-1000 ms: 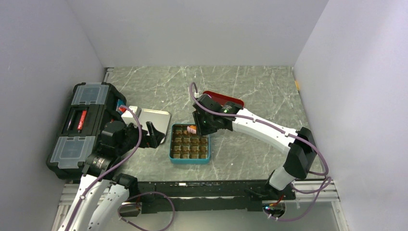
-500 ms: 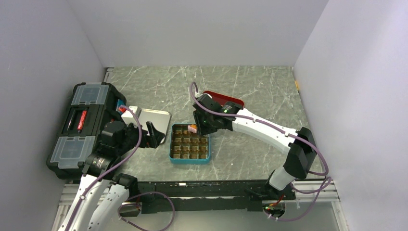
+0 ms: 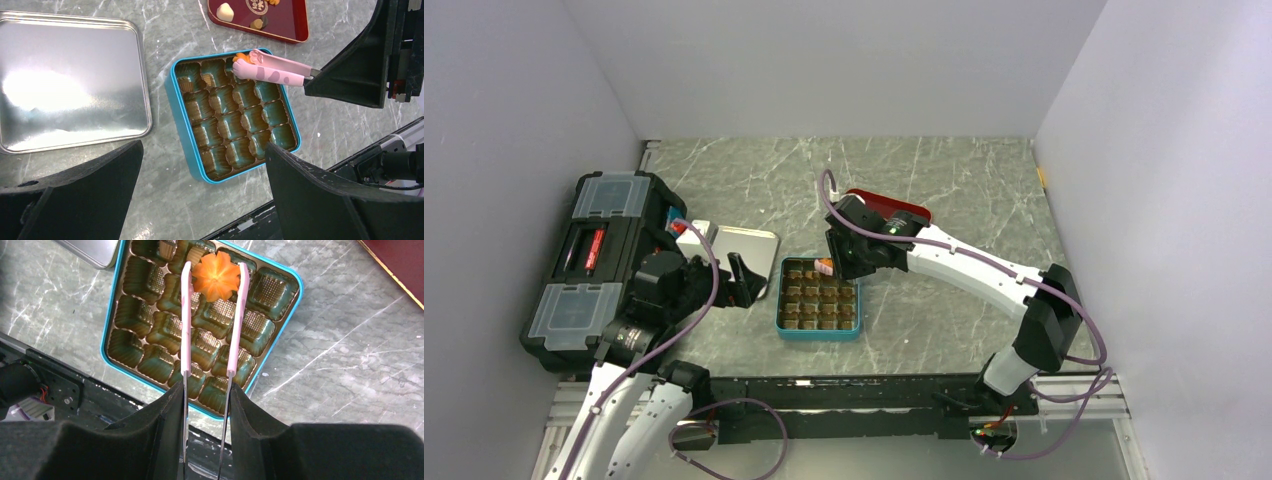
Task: Pack the cookies
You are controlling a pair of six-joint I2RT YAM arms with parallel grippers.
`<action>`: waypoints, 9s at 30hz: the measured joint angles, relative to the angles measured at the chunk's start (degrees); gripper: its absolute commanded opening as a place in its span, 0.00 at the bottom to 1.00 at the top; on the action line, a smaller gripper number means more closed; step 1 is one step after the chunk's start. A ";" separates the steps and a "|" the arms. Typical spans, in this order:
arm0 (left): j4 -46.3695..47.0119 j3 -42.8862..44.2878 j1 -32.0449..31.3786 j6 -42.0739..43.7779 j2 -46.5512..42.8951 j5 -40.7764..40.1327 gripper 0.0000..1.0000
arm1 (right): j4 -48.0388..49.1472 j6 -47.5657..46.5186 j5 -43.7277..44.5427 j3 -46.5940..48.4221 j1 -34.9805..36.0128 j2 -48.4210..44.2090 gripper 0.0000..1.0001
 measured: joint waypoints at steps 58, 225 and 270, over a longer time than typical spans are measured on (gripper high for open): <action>0.00 0.00 0.00 0.00 0.00 0.00 0.99 | -0.96 -0.11 3.28 2.25 -1.66 -0.83 0.41; -0.02 0.00 0.00 0.00 2.36 -0.28 0.99 | -0.24 -9.14 0.17 16.87 -17.68 21.31 0.40; -0.02 0.00 0.00 0.02 2.40 -0.59 0.99 | 2.71 -17.73 -6.40 16.92 -20.39 25.16 0.36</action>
